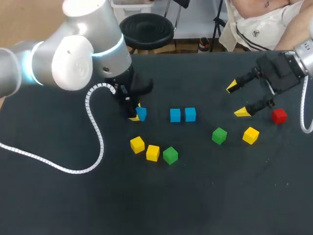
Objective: Place the blue cubes, place green cubes on the blue cubes, place the yellow cubes on the green cubes, then place the red cubes on the yellow cubes, and place purple cube on the red cubes.
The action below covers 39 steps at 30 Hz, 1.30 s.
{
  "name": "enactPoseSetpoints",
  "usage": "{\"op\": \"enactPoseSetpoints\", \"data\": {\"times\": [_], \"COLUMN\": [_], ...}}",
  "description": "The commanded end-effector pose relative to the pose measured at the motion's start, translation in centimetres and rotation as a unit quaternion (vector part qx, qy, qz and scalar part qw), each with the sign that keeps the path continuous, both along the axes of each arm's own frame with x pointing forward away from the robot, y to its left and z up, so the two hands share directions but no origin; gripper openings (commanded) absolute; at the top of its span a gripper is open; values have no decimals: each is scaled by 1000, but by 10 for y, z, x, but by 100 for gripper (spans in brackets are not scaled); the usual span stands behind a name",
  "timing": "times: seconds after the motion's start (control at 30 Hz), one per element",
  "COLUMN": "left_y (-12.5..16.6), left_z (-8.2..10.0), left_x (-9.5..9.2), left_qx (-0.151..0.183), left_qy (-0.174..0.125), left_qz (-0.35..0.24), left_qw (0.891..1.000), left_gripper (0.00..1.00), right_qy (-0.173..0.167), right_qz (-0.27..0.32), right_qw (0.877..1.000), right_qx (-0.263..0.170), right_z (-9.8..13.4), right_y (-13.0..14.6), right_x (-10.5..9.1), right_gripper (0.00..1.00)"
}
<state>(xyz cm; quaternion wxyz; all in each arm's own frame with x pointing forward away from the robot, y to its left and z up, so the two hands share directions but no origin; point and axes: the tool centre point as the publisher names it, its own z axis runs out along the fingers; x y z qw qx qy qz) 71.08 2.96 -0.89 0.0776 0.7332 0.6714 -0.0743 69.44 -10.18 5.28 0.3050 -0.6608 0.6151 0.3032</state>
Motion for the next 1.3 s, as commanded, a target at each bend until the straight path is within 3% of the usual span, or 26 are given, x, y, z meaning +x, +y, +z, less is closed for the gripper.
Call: {"op": "enactPoseSetpoints", "data": {"times": [0.03, 0.43, 0.57, 1.07, 1.3], "left_y": [-14, -34, -35, -57, -56], "left_z": [6, 1, -3, -9, -4], "left_x": [-12, -21, -19, -30, -24], "left_qx": [12, 3, -16, -29, -16], "left_qy": [-2, 13, 31, 34, 13], "left_qz": [15, 86, 114, 128, 132], "left_qw": [1000, 996, 993, 991, 991], "left_gripper": [0, 0, 0, 0, 0], "right_qy": [0, 0, 0, 0, 0], "right_qz": [0, 0, 0, 0, 0], "right_qw": [1000, 1000, 1000, 1000, 1000], "right_qx": [1, 1, 1, 1, 1], "right_z": [0, 0, 0, 0, 0], "right_y": [0, 0, 0, 0, 0], "right_x": [0, 0, 0, 0, 0], "right_gripper": [100, 100, 100, 100, 100]}}
